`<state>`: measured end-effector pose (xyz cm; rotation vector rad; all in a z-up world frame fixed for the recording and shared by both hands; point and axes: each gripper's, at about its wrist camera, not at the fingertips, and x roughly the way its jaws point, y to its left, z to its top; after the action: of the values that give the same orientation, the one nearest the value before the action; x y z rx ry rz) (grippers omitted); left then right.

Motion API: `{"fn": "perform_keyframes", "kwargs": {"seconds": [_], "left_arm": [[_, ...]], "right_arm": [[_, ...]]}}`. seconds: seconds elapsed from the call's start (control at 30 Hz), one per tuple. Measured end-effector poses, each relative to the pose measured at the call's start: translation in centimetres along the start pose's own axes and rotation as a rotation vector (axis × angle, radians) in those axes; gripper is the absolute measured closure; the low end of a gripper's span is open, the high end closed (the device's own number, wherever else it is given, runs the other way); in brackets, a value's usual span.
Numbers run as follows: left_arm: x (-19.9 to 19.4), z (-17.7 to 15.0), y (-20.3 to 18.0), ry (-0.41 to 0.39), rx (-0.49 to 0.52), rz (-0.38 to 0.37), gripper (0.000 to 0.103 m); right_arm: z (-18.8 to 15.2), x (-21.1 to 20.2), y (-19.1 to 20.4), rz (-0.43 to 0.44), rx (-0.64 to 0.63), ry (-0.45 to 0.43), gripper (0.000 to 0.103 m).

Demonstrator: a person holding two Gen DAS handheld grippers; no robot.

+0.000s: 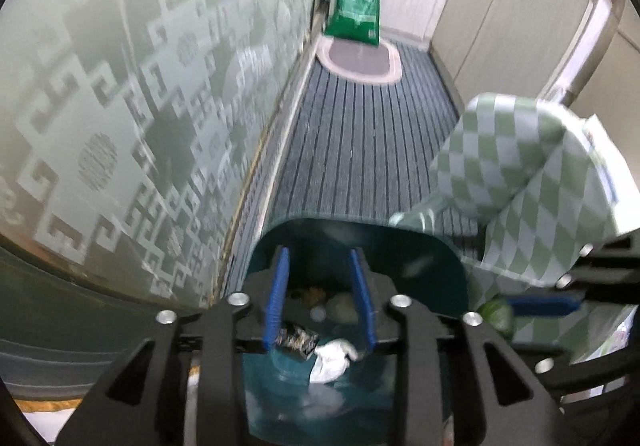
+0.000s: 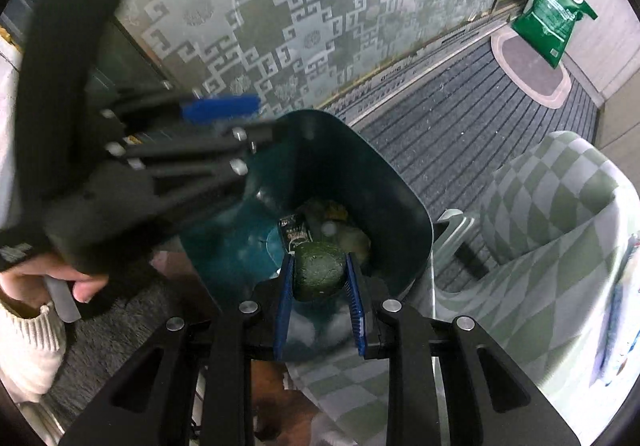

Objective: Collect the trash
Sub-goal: 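Open the right tool over the bin to drop the avocado, then move both tools back from the bin toward the table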

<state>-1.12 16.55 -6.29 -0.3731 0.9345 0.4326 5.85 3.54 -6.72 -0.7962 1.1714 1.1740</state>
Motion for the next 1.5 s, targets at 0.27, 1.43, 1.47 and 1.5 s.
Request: {"fn": "perform_keyframes", "kwargs": {"seconds": [0.27,1.43,1.47,1.5], "left_arm": [[-3.5,0.9,0.4,-0.193,-0.037,-0.031,0.055],[-10.2,0.8,-3.5,-0.622,-0.003,-0.271,0.018],[-10.2,0.9,-4.1,-0.624,0.011,-0.282,0.017],[-10.2,0.8,-4.2,-0.625,0.020,-0.289,0.017]], "right_arm": [[-0.1,0.6,-0.2,0.005,0.013,0.023,0.077],[-3.9,-11.5,-8.2,-0.037,0.222,-0.448,0.030],[-4.4,-12.0,-9.1,-0.038,0.248,-0.461,0.030],[-5.0,-12.5,-10.0,-0.046,0.270,-0.475,0.028]]}}
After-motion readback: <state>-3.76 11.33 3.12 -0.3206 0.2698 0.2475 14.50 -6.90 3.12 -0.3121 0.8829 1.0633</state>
